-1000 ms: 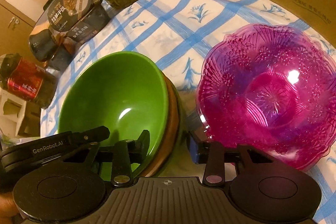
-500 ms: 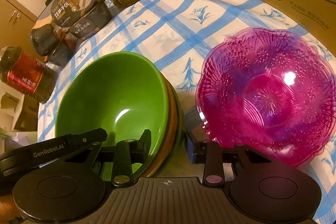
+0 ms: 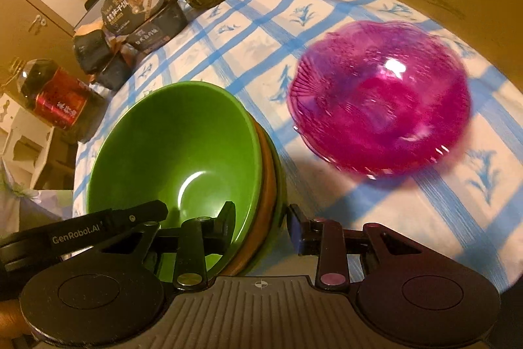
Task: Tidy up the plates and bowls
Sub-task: 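Carry the bowl stack with both grippers over the pink glass plates, then lower the bowl stack with both grippers onto the pink plates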
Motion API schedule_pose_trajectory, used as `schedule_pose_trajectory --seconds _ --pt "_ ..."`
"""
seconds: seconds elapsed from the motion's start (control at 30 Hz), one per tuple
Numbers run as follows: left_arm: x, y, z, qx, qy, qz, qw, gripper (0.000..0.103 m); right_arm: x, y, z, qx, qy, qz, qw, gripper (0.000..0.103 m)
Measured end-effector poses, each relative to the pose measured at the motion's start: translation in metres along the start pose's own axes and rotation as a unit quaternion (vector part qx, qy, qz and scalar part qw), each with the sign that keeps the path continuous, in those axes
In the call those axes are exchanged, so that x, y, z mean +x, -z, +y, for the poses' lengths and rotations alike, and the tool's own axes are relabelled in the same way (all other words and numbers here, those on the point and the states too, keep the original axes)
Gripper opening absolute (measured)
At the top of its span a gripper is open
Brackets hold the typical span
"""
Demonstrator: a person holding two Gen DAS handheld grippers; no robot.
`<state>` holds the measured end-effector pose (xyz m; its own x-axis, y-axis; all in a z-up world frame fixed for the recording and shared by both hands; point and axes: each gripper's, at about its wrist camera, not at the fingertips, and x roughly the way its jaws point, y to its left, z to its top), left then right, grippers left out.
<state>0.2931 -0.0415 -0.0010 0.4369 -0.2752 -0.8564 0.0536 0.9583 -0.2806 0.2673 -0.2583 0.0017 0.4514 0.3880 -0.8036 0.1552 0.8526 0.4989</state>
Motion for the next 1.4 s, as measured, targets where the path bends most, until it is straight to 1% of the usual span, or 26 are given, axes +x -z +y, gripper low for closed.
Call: schedule_pose_trajectory --seconds 0.3,0.5,0.67,0.9,1.1,1.23,1.4 --pt "-0.023 0.049 -0.037 0.006 0.011 -0.001 0.9999 0.021 -0.049 0.035 -0.031 0.007 0.006 -0.012 1.000 0.034" --pt "-0.025 0.075 -0.064 0.014 0.021 0.007 0.9997 0.021 -0.075 0.053 -0.059 0.019 0.014 -0.018 1.000 0.034" --pt "-0.023 0.090 -0.084 0.018 0.031 0.015 0.9992 0.021 -0.093 0.059 -0.077 0.026 0.024 -0.028 0.999 0.034" --pt "-0.023 0.095 -0.107 0.025 0.040 0.016 0.9988 0.021 -0.111 0.059 -0.093 0.033 0.030 -0.041 0.998 0.034" --pt "-0.024 0.095 -0.116 0.032 0.040 0.013 0.9986 0.021 -0.118 0.056 -0.098 0.037 0.028 -0.047 0.998 0.033" --pt "-0.026 0.090 -0.121 0.036 0.042 0.011 0.9984 0.021 -0.123 0.050 -0.098 0.038 0.029 -0.052 0.998 0.033" --pt "-0.031 0.075 -0.130 0.038 0.048 0.004 0.9981 0.021 -0.131 0.035 -0.099 0.050 0.022 -0.064 0.996 0.033"
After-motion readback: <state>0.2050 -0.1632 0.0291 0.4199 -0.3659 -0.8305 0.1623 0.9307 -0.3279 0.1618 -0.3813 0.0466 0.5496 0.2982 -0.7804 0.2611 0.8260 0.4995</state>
